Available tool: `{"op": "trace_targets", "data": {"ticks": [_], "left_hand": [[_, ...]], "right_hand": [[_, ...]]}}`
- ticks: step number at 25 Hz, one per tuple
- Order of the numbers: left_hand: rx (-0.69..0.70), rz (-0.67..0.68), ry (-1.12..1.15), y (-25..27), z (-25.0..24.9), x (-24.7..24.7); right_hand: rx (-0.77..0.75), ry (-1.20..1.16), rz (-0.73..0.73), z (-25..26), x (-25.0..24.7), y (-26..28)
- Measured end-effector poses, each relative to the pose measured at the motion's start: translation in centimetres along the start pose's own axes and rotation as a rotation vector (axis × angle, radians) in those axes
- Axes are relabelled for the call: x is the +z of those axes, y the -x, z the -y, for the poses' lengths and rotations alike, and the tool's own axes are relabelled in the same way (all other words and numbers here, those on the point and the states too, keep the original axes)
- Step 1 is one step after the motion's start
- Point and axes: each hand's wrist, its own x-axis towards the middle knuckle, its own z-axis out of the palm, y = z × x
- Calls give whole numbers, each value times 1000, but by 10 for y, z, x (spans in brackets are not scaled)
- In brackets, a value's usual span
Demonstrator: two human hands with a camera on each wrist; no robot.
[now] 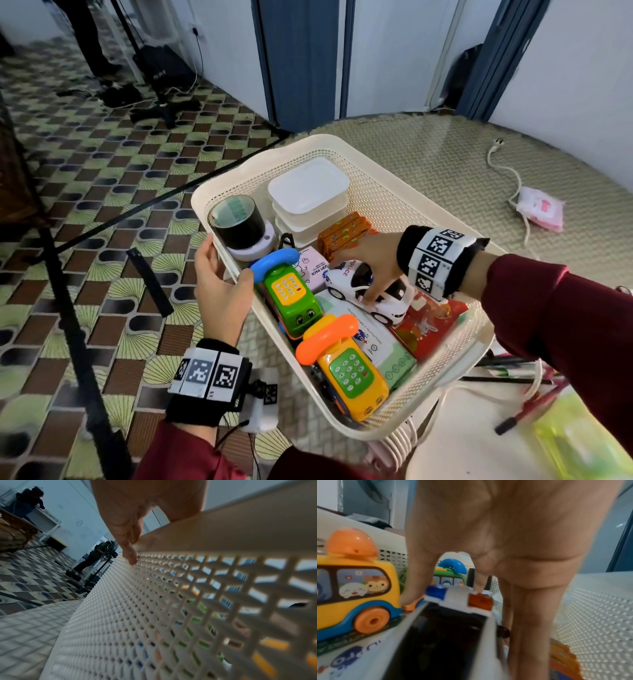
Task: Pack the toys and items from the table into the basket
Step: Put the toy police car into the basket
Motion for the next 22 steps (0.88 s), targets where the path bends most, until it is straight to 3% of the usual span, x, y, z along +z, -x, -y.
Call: {"op": "trace_targets", "data": {"ticks": [3,7,17,22], "left_hand": [[2,-3,-5,2,-3,1],[12,-5,-9,5,-7,1],[15,-9,-16,2,-3,-1],[11,-8,-5,3,-3,0]], "right_hand": [[22,-82,13,2,1,12],[82,-288,183,12,15,27],[95,-71,406,18,12,36],[68,-13,370,19,10,39]]}}
